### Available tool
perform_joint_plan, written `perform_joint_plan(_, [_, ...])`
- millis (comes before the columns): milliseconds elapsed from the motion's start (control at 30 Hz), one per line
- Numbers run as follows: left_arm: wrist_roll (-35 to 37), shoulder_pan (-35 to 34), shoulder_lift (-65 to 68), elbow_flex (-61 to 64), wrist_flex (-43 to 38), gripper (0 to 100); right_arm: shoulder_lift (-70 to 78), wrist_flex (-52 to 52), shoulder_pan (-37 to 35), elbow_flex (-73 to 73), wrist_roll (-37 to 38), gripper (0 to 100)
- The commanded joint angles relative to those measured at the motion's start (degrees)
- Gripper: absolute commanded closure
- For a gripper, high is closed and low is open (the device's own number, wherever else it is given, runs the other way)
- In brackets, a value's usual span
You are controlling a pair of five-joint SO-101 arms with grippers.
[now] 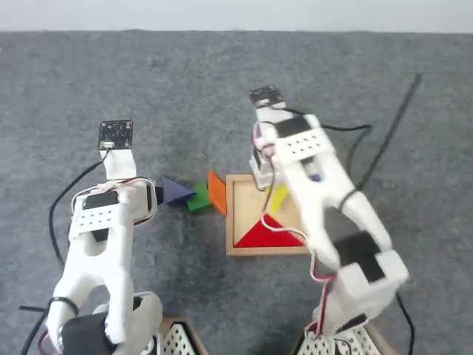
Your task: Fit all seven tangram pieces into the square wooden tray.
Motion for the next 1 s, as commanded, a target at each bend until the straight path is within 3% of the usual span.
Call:
perform_joint_plan(0, [0.35, 0.0, -0.09, -0.84, -1.14, 78, 1.98, -0.04, -2.77, -5.8, -3.34, 88.4])
perform_joint_plan(367, [0.35, 0.0, -0.09, -1.1, -1.32, 78, 2.86, -0.75, -9.36, -3.08, -8.44, 88.4])
perform_joint_plan(967, [0.35, 0.0, -0.09, -1.01, -1.32, 78, 2.33, -2.42, -11.3, 2.73, -10.11, 89.4])
